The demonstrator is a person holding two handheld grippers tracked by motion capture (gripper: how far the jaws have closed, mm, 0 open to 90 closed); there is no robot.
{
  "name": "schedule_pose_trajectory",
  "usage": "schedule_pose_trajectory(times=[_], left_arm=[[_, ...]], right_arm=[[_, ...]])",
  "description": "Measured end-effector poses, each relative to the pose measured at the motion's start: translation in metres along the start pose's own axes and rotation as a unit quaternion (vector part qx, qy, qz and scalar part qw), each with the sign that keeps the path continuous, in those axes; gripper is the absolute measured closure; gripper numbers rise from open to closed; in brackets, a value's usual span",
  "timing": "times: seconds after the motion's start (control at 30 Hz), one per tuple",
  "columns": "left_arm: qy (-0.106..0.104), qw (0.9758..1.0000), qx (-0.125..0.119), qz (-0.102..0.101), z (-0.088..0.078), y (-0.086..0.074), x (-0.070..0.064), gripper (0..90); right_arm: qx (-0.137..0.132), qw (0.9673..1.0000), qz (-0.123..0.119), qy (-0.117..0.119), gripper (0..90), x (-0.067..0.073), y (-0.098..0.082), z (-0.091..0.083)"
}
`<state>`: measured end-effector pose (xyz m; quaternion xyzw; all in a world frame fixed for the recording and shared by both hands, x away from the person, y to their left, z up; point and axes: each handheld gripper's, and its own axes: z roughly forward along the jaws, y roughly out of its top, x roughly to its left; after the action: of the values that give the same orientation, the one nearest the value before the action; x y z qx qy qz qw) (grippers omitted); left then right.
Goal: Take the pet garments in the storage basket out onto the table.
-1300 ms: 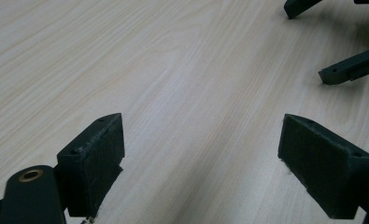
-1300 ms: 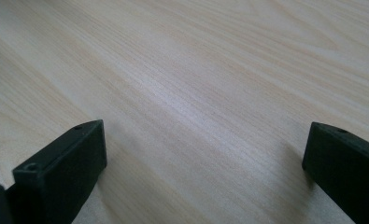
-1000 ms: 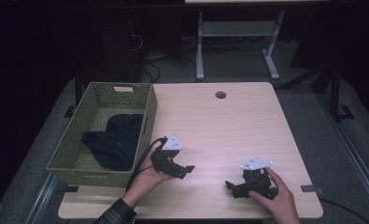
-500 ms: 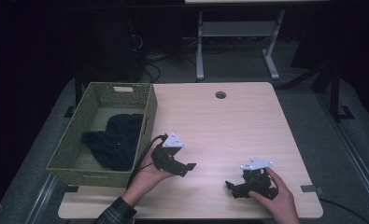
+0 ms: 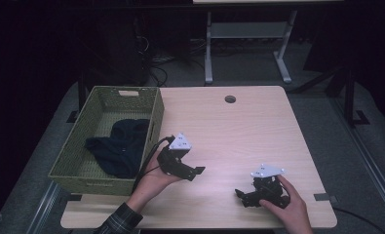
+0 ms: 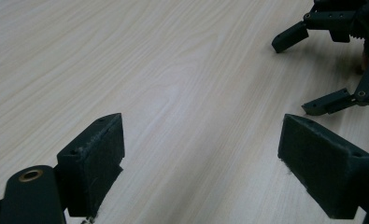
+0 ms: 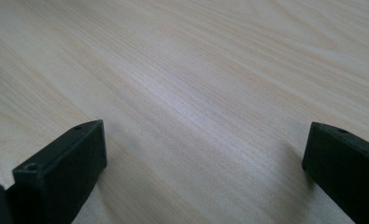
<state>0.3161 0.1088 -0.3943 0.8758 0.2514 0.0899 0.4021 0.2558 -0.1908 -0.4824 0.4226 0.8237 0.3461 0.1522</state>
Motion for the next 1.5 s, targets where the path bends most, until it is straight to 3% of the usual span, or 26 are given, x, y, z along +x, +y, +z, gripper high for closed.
schedule_pose_trajectory(times=[1.03, 1.5], left_arm=[[-0.007, 0.9999, -0.010, 0.004, -0.024, 0.025, 0.010, 14.2], [0.000, 0.9999, -0.014, -0.001, -0.042, 0.025, 0.021, 14.4]], right_arm=[[0.000, 1.0000, 0.000, 0.000, 0.0, 0.000, 0.000, 0.000], [0.000, 1.0000, 0.000, 0.000, 0.0, 0.000, 0.000, 0.000]])
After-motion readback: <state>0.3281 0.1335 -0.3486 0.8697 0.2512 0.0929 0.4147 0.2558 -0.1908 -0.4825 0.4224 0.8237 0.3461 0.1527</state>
